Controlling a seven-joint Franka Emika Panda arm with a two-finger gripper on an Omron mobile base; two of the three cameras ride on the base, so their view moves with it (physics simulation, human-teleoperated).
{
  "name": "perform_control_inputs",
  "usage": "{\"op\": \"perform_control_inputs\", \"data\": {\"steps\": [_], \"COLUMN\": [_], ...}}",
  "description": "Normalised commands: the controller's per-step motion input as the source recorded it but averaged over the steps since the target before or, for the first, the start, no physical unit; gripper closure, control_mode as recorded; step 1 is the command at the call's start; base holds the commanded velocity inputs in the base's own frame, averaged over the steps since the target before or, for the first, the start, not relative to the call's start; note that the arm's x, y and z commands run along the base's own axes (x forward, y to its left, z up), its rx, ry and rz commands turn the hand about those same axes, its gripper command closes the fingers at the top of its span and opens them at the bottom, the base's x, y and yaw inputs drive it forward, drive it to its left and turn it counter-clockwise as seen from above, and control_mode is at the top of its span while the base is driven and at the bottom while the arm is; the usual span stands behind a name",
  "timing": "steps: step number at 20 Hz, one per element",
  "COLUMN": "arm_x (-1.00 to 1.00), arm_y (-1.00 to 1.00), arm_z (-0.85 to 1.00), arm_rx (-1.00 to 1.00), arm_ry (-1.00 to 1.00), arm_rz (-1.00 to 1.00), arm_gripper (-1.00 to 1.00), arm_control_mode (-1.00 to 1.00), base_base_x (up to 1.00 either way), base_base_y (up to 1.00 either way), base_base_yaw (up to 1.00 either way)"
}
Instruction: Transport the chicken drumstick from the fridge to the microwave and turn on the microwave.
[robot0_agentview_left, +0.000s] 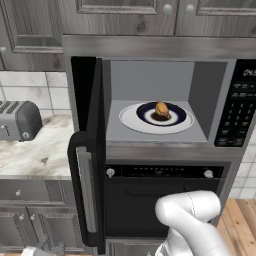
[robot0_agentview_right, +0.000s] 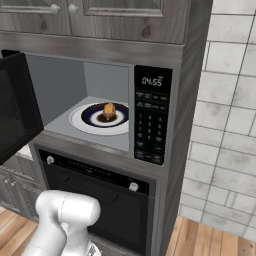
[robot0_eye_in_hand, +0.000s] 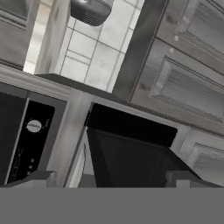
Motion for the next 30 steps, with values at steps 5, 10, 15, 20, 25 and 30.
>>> {"op": "perform_control_inputs", "data": {"steps": [5,10,15,20,25,30], "arm_x": [0.23,0.10,0.01,0.00,0.00,0.00], "arm_y": [0.05,0.00,0.00,-0.08,-0.12,-0.22], "arm_z": [0.00,0.00,0.01,0.10,0.13,0.20], "arm_rx": [0.00,0.00,0.00,0.00,0.00,0.00], "arm_ry": [-0.08,-0.18,-0.21,-0.20,-0.12,-0.10], "arm_rz": [-0.10,-0.10,-0.10,-0.11,-0.14,-0.15], "arm_gripper": [-1.00,-1.00,-1.00,-1.00,-1.00,-1.00], "arm_control_mode": [-1.00,-1.00,-1.00,-1.00,-1.00,-1.00], "base_base_x": [0.00,0.00,0.00,0.00,0.00,0.00], "base_base_y": [0.00,0.00,0.00,0.00,0.00,0.00], "base_base_yaw": [0.00,0.00,0.00,0.00,0.00,0.00]}}
